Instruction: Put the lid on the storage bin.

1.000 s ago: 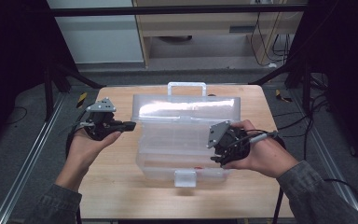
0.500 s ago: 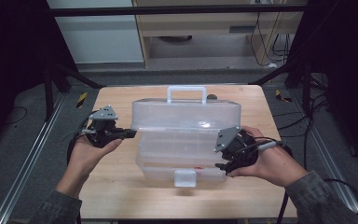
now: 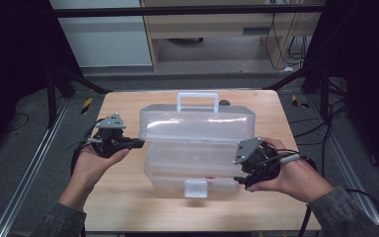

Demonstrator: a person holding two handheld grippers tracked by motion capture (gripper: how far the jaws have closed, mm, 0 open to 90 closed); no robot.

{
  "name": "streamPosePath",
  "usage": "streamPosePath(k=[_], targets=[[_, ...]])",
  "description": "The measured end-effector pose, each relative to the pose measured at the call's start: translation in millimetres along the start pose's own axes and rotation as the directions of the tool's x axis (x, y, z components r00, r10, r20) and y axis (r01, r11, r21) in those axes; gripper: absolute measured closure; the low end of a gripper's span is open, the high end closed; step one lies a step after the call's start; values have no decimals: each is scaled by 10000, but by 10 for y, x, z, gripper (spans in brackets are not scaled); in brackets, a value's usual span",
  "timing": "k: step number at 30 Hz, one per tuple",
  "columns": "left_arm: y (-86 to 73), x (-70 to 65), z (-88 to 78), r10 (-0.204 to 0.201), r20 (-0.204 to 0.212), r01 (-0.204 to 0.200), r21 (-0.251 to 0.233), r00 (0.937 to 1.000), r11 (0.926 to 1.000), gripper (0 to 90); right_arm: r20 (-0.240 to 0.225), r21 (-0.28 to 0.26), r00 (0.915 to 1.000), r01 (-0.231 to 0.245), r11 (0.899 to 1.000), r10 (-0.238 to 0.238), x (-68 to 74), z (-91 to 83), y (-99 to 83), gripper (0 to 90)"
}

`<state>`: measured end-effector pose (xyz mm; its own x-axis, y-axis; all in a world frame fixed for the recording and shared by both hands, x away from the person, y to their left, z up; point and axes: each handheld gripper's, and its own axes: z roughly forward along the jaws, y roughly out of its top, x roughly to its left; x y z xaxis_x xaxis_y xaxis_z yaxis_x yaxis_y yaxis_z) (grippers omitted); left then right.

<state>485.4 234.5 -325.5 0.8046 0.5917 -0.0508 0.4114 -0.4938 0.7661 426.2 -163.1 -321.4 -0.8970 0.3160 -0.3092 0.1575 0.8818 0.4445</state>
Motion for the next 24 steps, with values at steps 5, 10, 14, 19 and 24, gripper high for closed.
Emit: streamPosePath(k=[5, 10, 14, 19, 24], targets=[[0, -19, -3, 50, 2, -50, -12, 10000, 10000, 900, 53, 100, 9999, -147, 9998, 147, -9, -18, -70, 198], [-7, -20, -1, 57, 25, -57, 21, 10000, 10000, 900, 71, 140, 9996, -292, 9995, 291, -20, -31, -137, 196], [-20, -25, 6, 59, 21, -59, 35, 10000, 10000, 900, 95, 118, 9988, -484, 9988, 483, -30, -40, -194, 193], [-46, -27, 14, 50, 44, -50, 64, 10000, 10000, 900, 136, 172, 9977, -666, 9976, 663, -40, -42, -285, 186], [-86, -32, 27, 28, 50, -28, 58, 10000, 10000, 900, 214, 187, 9952, -959, 9952, 955, -67, -36, -382, 179]])
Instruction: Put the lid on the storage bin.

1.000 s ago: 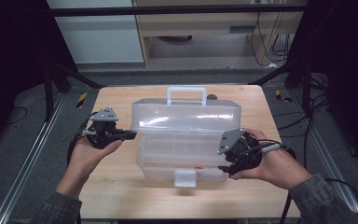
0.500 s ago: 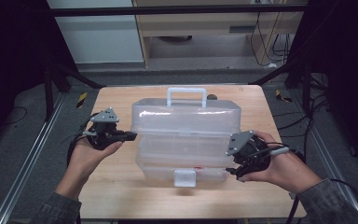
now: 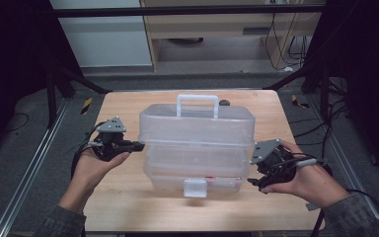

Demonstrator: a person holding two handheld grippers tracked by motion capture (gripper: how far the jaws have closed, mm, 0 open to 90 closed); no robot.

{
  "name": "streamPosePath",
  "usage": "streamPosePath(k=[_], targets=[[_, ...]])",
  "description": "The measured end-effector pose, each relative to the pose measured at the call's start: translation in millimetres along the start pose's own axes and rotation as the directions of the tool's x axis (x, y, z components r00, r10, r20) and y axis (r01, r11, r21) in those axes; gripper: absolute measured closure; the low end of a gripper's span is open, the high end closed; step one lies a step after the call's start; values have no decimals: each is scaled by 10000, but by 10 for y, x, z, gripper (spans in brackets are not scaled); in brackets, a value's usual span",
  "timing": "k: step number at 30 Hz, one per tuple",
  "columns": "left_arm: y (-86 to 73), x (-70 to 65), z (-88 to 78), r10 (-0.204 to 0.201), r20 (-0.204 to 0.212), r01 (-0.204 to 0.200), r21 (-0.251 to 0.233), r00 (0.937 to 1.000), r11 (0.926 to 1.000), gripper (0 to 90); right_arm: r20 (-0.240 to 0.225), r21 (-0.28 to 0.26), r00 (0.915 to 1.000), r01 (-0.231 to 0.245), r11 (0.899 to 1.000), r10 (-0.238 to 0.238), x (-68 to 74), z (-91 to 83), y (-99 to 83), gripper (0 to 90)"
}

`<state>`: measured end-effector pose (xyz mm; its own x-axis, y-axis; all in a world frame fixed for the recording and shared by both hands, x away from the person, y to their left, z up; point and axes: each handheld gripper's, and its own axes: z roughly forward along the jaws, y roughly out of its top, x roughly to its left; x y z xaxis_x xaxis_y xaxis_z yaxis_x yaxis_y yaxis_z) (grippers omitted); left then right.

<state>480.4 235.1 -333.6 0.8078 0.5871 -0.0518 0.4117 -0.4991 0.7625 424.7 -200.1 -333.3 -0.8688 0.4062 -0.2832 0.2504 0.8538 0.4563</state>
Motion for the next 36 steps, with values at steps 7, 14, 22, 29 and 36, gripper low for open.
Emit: streamPosePath(k=[7, 14, 22, 29, 36], targets=[[-60, -20, 20, 38, -57, -39, -85, 10000, 10000, 900, 335, 82, 9983, -480, 9988, 477, -78, 57, -148, 168], [-114, -42, 31, 43, -2, -43, -88, 10000, 10000, 900, 667, 91, 9927, -1015, 9948, 1007, -140, 106, -287, 168], [-206, -60, 55, 38, 74, -37, -121, 10000, 9999, 900, 763, 120, 9881, -1346, 9908, 1333, -177, 150, -399, 170], [-311, -58, 78, -21, 9, 21, -46, 10000, 10000, 900, 751, 227, 9867, -1461, 9890, 1440, -169, 199, -458, 170], [-364, -80, 112, 40, 25, -40, 147, 10000, 9999, 900, 1074, 323, 9755, -1963, 9800, 1919, -232, 290, -535, 171]])
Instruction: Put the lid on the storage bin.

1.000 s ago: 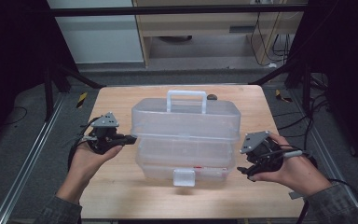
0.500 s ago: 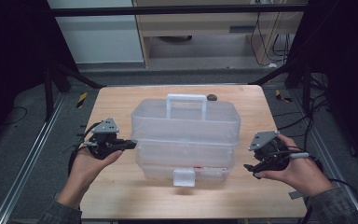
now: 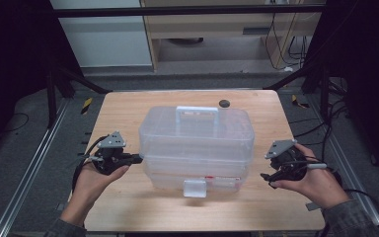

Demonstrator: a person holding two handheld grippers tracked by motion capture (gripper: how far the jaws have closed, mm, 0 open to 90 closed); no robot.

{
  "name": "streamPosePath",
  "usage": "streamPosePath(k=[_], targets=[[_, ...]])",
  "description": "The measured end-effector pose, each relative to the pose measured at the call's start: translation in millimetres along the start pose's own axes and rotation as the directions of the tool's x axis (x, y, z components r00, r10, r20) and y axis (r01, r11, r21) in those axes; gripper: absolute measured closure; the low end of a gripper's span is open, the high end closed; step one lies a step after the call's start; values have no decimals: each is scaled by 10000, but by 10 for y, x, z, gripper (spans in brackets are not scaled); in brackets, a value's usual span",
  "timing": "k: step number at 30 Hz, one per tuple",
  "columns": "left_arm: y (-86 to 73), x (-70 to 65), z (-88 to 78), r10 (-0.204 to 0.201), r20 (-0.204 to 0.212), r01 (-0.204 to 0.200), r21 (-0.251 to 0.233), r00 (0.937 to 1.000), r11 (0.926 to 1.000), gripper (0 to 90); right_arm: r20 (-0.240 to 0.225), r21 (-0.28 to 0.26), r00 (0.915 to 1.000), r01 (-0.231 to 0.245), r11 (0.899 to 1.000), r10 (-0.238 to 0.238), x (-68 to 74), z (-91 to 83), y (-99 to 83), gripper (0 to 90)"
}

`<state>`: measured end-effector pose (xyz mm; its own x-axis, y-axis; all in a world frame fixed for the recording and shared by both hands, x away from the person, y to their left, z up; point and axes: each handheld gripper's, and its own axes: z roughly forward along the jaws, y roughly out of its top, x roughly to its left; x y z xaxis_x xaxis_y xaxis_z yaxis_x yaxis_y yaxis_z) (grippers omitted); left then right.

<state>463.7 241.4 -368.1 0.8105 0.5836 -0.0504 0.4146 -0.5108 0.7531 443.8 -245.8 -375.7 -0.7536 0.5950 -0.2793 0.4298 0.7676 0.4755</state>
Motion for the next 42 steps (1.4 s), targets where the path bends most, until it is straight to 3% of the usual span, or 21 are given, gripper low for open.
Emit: streamPosePath(k=[6, 9, 11, 13, 16, 24, 26, 29, 32, 35, 38, 40, 42], targets=[[-4, 9, 10, 82, -21, -82, 200, 10000, 9998, 900, 100, 28, 9994, -325, 9995, 324, -44, 61, -50, 170], [-30, 73, -18, 317, -973, -255, 643, 9947, 9976, 895, 320, -24, 9982, -514, 9987, 515, -56, 98, -73, 165], [-84, 173, -48, -85, -1261, 138, 417, 9920, 9990, 895, 487, -54, 9964, -698, 9975, 700, -71, 129, -94, 164], [-144, 268, -54, -176, -1779, 274, 526, 9839, 9982, 885, 641, -123, 9937, -914, 9957, 920, -97, 175, -121, 164], [-262, 402, -15, -529, -2204, 670, 569, 9740, 9961, 871, 861, -184, 9875, -1308, 9912, 1319, -147, 262, -158, 167], [-527, 625, 160, -1139, -2504, 1352, 695, 9614, 9884, 828, 1175, -410, 9690, -2141, 9760, 2175, -263, 536, -224, 178], [-575, 661, 209, -1159, -2752, 1374, 598, 9544, 9887, 770, 1244, -466, 9645, -2289, 9723, 2330, -278, 606, -238, 181], [-646, 720, 306, -1136, -3478, 1424, 582, 9306, 9881, 487, 1289, -646, 9536, -2658, 9619, 2721, -306, 721, -266, 183], [-749, 809, 418, -1682, -3443, 1952, 450, 9237, 9797, 269, 1257, -941, 9385, -3113, 9456, 3215, -336, 853, -306, 182], [-858, 861, 520, -2097, -3523, 2341, 276, 9121, 9718, 167, 1155, -1116, 9224, -3566, 9276, 3685, -356, 994, -361, 175], [-950, 895, 616, -2507, -3369, 2779, 343, 9076, 9600, 111, 792, -1202, 9051, -4073, 9054, 4177, -373, 1132, -430, 149], [-999, 904, 666, -2481, -3434, 2824, 528, 9058, 9578, 108, 610, -1222, 8953, -4322, 8935, 4414, -367, 1211, -473, 136], [-1035, 901, 712, -2466, -3392, 2871, 740, 9078, 9550, 95, 726, -1151, 8927, -4354, 8929, 4447, -349, 1279, -497, 116]])
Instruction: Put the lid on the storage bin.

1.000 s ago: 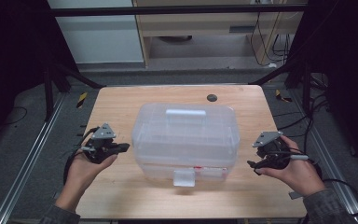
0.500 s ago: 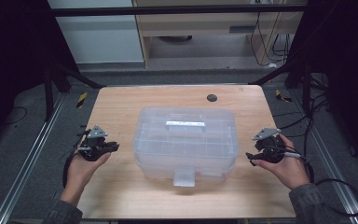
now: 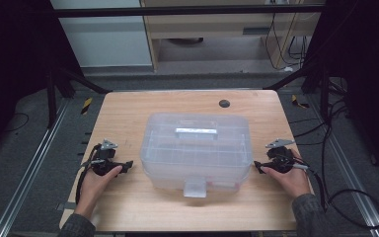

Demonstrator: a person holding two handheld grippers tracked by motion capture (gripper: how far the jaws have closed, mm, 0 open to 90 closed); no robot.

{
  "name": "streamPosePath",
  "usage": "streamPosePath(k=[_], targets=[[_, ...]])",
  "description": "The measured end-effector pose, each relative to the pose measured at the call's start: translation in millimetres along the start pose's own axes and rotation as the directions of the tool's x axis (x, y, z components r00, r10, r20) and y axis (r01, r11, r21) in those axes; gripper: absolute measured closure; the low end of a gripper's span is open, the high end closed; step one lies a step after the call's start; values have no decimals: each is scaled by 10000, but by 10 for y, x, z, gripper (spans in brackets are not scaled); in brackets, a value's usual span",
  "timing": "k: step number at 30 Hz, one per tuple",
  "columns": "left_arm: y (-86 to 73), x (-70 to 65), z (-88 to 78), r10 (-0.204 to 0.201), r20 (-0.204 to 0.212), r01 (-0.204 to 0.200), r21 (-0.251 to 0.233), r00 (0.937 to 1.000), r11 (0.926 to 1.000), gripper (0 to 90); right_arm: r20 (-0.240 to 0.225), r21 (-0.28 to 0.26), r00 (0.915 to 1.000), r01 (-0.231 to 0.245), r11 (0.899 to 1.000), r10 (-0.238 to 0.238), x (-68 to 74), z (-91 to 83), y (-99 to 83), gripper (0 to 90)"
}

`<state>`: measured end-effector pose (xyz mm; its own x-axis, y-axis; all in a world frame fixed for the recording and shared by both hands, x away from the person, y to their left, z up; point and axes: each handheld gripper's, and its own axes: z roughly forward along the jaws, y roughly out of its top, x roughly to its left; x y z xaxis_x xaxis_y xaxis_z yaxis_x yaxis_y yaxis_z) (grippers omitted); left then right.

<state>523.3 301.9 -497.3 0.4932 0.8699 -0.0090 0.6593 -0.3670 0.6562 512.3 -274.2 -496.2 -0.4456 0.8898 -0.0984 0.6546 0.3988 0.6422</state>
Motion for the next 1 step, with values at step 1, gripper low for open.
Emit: streamPosePath(k=[1], targets=[[0, 0, 0, 0, 0, 0, 0, 10000, 10000, 78, -45, -114, 10000, -65, 9999, 65, 7, 17, -11, 110]])
